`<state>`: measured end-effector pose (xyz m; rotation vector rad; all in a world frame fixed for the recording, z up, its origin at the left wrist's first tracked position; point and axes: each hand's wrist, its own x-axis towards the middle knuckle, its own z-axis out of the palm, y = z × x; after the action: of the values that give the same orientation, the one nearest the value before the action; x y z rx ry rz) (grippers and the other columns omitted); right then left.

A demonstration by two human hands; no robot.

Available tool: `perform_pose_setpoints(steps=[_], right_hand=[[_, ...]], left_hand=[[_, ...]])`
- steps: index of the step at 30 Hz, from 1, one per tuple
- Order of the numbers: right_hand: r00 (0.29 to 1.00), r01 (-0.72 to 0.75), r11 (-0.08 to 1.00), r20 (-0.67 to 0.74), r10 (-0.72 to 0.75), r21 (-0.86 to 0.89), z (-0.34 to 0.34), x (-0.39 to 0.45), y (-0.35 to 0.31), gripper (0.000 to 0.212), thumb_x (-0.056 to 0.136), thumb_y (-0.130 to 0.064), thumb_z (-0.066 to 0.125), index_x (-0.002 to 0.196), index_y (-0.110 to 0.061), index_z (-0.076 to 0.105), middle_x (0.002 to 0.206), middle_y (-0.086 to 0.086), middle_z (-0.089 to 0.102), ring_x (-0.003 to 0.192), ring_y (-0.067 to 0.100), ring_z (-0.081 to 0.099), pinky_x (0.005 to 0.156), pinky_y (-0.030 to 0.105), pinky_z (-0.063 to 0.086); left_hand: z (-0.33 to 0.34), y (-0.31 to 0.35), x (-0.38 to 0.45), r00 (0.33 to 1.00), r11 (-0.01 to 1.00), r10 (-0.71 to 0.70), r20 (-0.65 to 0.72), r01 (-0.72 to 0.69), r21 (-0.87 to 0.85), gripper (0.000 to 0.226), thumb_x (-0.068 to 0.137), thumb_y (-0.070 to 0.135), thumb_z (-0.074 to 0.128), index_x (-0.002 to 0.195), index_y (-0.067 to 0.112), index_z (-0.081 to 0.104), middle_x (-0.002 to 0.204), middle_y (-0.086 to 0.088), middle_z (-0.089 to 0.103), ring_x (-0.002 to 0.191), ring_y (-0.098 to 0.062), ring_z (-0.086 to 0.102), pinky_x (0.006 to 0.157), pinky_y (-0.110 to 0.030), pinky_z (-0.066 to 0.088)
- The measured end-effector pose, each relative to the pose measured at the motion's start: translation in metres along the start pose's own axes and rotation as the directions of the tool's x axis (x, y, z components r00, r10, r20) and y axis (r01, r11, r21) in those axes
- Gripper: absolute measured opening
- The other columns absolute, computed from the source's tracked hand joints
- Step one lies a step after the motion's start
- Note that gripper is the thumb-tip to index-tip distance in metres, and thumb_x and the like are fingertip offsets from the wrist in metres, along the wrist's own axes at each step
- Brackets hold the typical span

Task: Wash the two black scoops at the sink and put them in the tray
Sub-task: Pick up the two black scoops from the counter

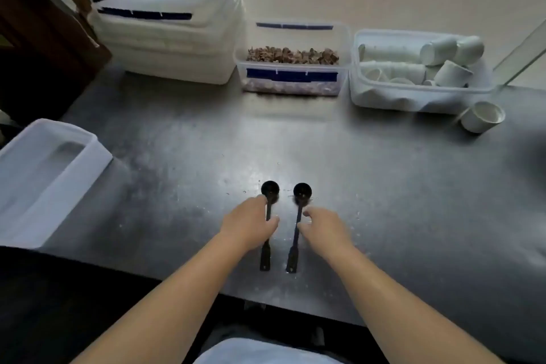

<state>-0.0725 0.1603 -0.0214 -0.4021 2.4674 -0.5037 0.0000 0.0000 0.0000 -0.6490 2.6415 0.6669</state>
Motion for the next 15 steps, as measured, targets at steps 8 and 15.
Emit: perform_pose_setpoints(steps=[8, 15], right_hand=[[0.957, -0.268, 0.954, -0.078, 0.280, 0.134, 0.019, 0.026, -0.013, 0.034, 0.092, -0.024, 0.061, 0.062, -0.009, 0.057, 0.058, 0.005, 0.056, 0.059, 0.023, 0.055, 0.051, 0.032, 0.037], [0.931, -0.347, 0.929, -0.076, 0.358, 0.126, 0.021, 0.046, -0.022, 0.040, 0.092, -0.026, 0.065, 0.056, -0.018, 0.049, 0.059, -0.001, 0.053, 0.053, 0.009, 0.045, 0.044, 0.025, 0.028]], left_hand=[[0.017, -0.017, 0.042, 0.987, 0.953, -0.156, 0.030, 0.158, -0.258, 0.019, 0.090, 0.028, 0.061, 0.089, 0.009, 0.054, 0.085, -0.007, 0.060, 0.081, -0.027, 0.059, 0.067, -0.033, 0.047], [0.024, -0.018, 0.062, 0.985, 0.967, -0.117, 0.124, 0.141, -0.213, 0.026, 0.087, 0.024, 0.067, 0.071, 0.010, 0.052, 0.070, -0.005, 0.056, 0.075, -0.027, 0.061, 0.060, -0.033, 0.042]])
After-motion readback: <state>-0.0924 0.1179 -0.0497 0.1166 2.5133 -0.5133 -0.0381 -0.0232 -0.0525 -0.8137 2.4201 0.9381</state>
